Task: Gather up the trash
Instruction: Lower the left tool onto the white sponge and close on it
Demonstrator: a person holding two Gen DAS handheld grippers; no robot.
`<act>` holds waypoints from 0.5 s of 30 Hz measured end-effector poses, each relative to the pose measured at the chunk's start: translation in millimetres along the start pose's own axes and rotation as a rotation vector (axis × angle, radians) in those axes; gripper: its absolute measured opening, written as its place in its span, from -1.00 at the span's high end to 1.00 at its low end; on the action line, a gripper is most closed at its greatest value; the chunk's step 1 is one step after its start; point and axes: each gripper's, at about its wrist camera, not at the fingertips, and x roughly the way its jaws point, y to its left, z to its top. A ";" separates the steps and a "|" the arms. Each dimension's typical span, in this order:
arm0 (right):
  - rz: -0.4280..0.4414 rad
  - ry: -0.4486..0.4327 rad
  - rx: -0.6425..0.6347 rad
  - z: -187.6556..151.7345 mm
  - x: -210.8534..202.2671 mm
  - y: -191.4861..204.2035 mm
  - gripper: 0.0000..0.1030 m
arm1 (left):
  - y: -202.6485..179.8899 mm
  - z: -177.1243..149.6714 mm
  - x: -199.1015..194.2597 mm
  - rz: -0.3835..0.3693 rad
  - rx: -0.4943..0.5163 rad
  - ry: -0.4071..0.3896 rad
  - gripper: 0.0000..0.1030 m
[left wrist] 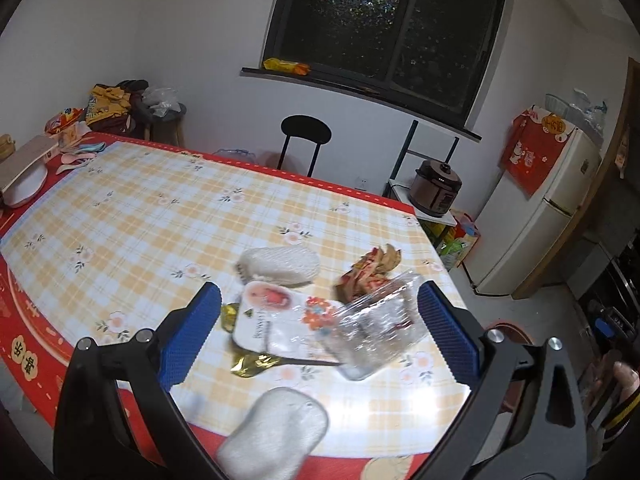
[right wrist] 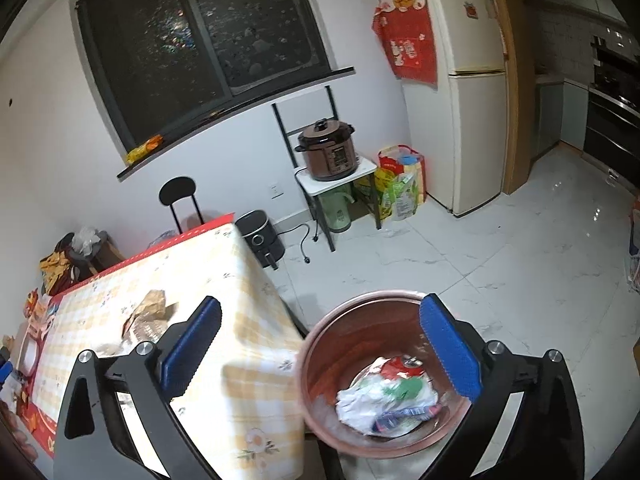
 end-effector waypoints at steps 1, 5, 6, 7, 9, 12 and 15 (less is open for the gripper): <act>0.003 0.004 -0.003 -4.2 -0.7 6.0 -0.89 | 4.2 -1.9 -1.4 -0.002 -0.001 0.002 -0.88; 0.028 0.038 -0.026 -20.9 1.0 41.8 -0.89 | 32.4 -11.7 -6.5 -0.013 -0.006 0.026 -0.88; 0.037 0.049 -0.034 -26.1 2.2 53.2 -0.89 | 39.4 -15.3 -6.5 -0.018 -0.008 0.041 -0.88; 0.045 0.057 -0.041 -30.3 3.0 63.1 -0.89 | 44.5 -18.9 -6.2 -0.022 -0.009 0.053 -0.88; 0.065 0.072 -0.055 -40.0 5.5 86.3 -0.89 | 57.0 -30.2 -3.4 -0.035 -0.002 0.093 -0.88; 0.089 0.103 -0.080 -54.1 9.8 116.4 -0.89 | 69.2 -50.2 4.1 -0.049 0.025 0.156 -0.88; 0.109 0.138 -0.123 -69.3 13.0 147.7 -0.89 | 75.7 -69.1 14.5 -0.064 0.052 0.205 -0.88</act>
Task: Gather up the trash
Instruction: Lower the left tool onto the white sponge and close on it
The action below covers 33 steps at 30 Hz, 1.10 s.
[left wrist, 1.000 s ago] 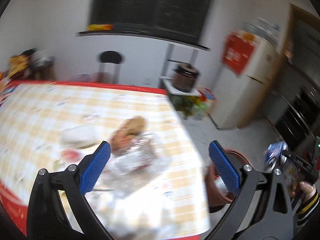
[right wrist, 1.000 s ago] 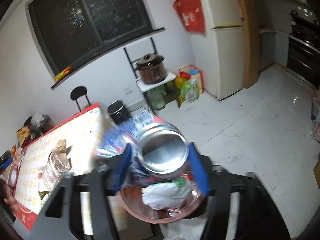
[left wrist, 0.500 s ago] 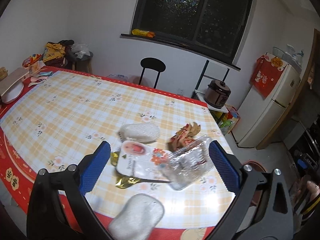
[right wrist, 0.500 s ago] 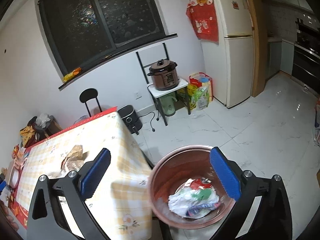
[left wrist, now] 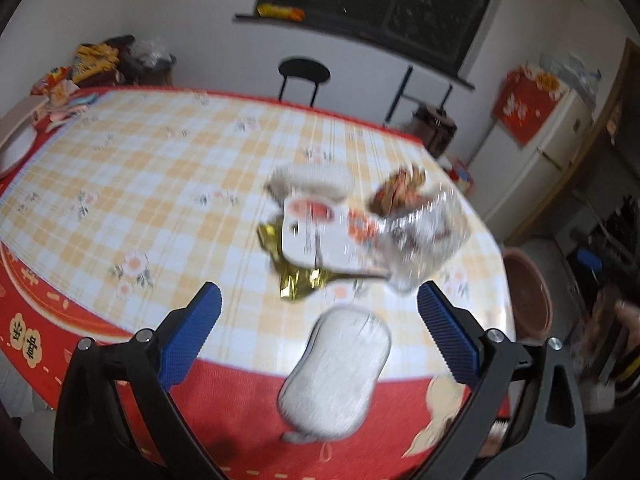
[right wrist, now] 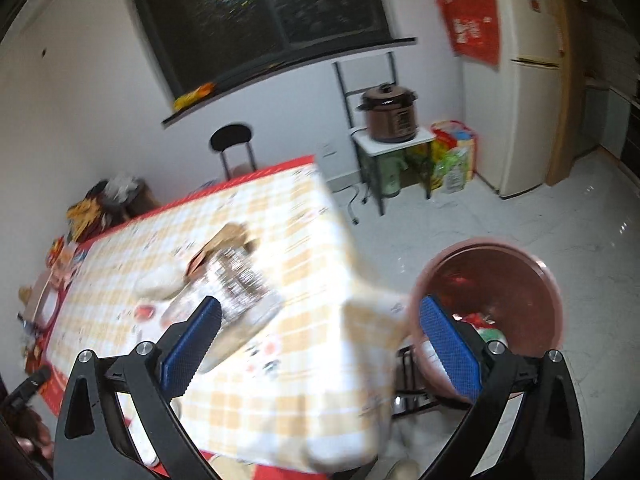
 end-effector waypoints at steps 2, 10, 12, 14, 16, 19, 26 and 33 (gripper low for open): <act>0.007 0.026 -0.020 -7.6 6.1 20.0 -0.89 | 1.1 -10.4 13.5 -0.017 0.029 0.043 -0.88; 0.004 0.089 -0.064 -37.3 15.0 74.3 -0.89 | -24.6 -37.6 65.5 -0.116 0.273 0.206 -0.88; -0.008 0.100 -0.064 -45.5 14.6 82.3 -0.89 | -30.0 -43.0 77.9 -0.127 0.329 0.244 -0.88; -0.027 0.108 -0.056 -54.2 13.0 85.6 -0.89 | -33.7 -48.8 90.6 -0.141 0.371 0.282 -0.88; -0.049 0.115 -0.040 -63.6 11.6 86.5 -0.89 | -37.3 -55.8 103.2 -0.143 0.419 0.320 -0.88; -0.076 0.114 -0.036 -81.6 10.1 90.0 -0.89 | -42.9 -65.9 119.1 -0.138 0.495 0.352 -0.88; -0.145 0.139 0.004 -89.2 9.2 82.1 -0.89 | -53.6 -75.2 144.4 -0.078 0.575 0.418 -0.88; -0.150 0.177 -0.044 -89.9 21.0 88.5 -0.89 | -54.8 -76.3 147.0 -0.069 0.594 0.402 -0.74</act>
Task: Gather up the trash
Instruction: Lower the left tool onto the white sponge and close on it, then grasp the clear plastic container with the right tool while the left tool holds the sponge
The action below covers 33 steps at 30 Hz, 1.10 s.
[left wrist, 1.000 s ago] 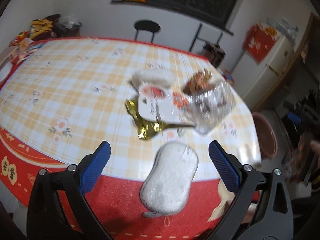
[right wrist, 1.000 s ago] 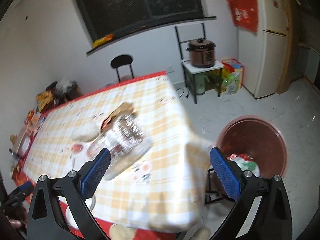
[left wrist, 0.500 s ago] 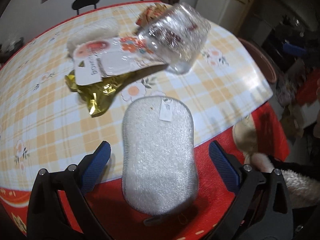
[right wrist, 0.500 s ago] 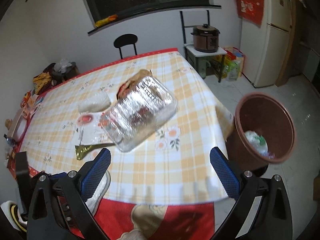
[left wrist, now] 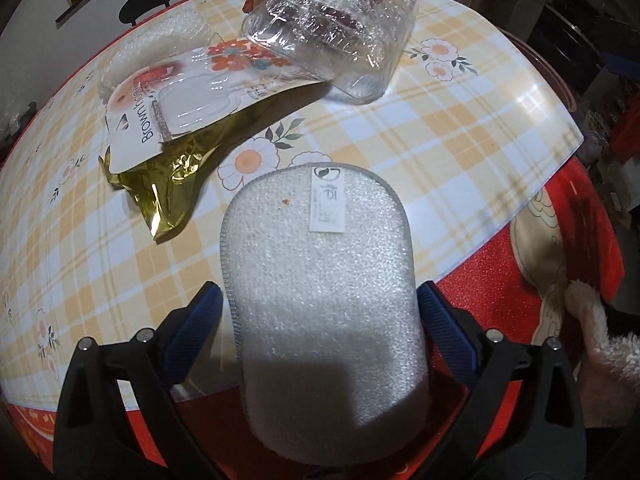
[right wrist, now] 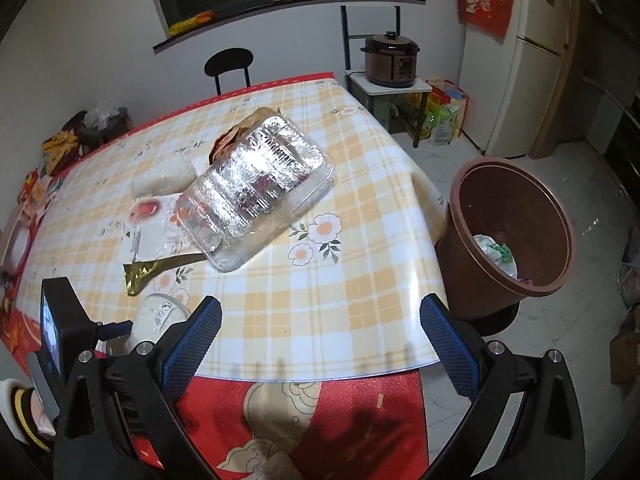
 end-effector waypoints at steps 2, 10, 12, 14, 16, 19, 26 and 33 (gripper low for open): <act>0.004 0.007 0.005 2.4 4.2 1.9 -0.89 | 2.6 0.4 -4.9 -0.017 -0.005 -0.008 -0.73; 0.065 0.025 -0.038 18.5 21.6 33.3 -0.89 | 51.9 -6.2 -61.4 -0.080 -0.168 -0.189 -0.72; 0.095 0.021 -0.038 25.5 28.0 42.3 -0.89 | 69.9 -12.8 -72.5 -0.076 -0.226 -0.230 -0.72; 0.112 0.026 -0.029 33.6 36.0 49.6 -0.89 | 91.8 -19.4 -85.5 -0.067 -0.308 -0.275 -0.72; 0.124 0.037 -0.011 43.9 46.6 57.3 -0.89 | 109.5 -32.2 -96.8 -0.058 -0.394 -0.312 -0.72; 0.115 0.071 0.016 63.8 66.3 70.8 -0.89 | 134.6 -49.7 -106.5 -0.053 -0.497 -0.351 -0.72; -0.035 0.095 0.118 113.9 111.7 105.7 -0.89 | 147.5 -83.6 -120.1 -0.032 -0.591 -0.390 -0.72; -0.394 0.144 0.087 138.5 165.1 134.7 -0.89 | 163.0 -118.3 -127.9 0.003 -0.693 -0.399 -0.72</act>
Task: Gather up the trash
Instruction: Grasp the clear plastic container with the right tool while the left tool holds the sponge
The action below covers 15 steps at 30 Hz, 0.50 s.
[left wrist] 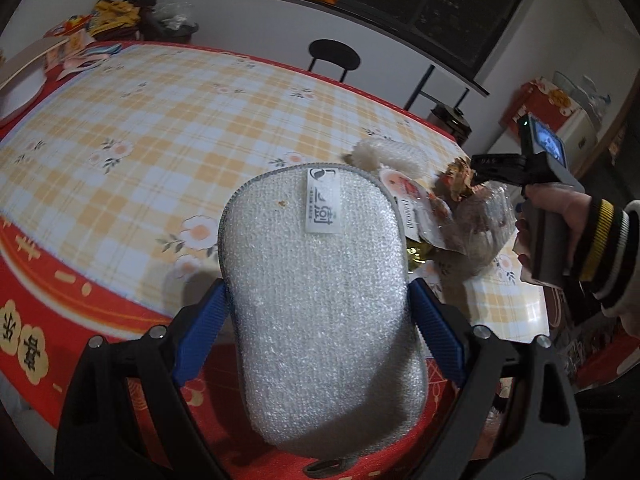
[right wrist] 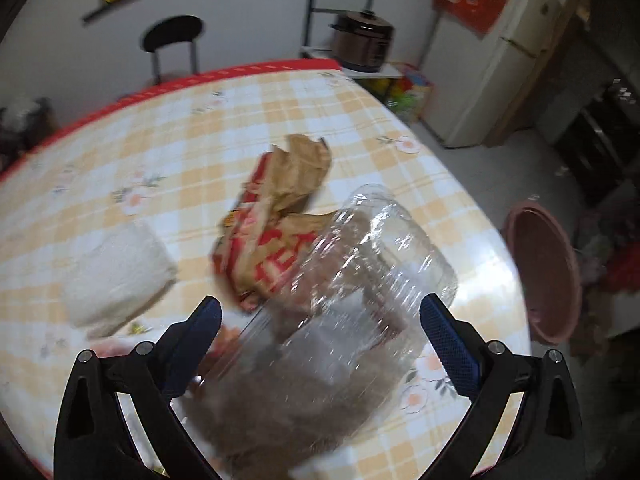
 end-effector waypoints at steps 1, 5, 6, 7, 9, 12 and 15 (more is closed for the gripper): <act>-0.024 0.017 0.015 0.8 5.2 0.2 -0.89 | 3.1 -0.9 -0.7 0.003 -0.009 -0.002 -0.72; -0.079 0.125 0.046 -2.8 31.0 1.4 -0.89 | 14.9 -1.6 -3.9 0.013 -0.043 -0.010 -0.72; -0.061 0.148 0.052 -5.3 36.1 -0.7 -0.89 | 15.7 -1.2 -3.8 0.013 -0.045 -0.011 -0.72; -0.049 0.153 0.055 -7.2 37.8 -2.2 -0.89 | 15.8 -0.4 -3.6 0.012 -0.046 -0.014 -0.72; -0.021 0.152 0.047 -11.7 38.1 -6.6 -0.89 | 14.0 0.2 -3.5 0.007 -0.042 -0.015 -0.72; 0.044 0.144 0.041 -18.3 32.8 -17.9 -0.82 | 9.4 1.9 -1.8 -0.005 -0.032 -0.014 -0.72; 0.134 0.144 0.060 -23.9 23.9 -34.3 -0.66 | 0.9 5.6 2.4 -0.026 -0.012 -0.011 -0.72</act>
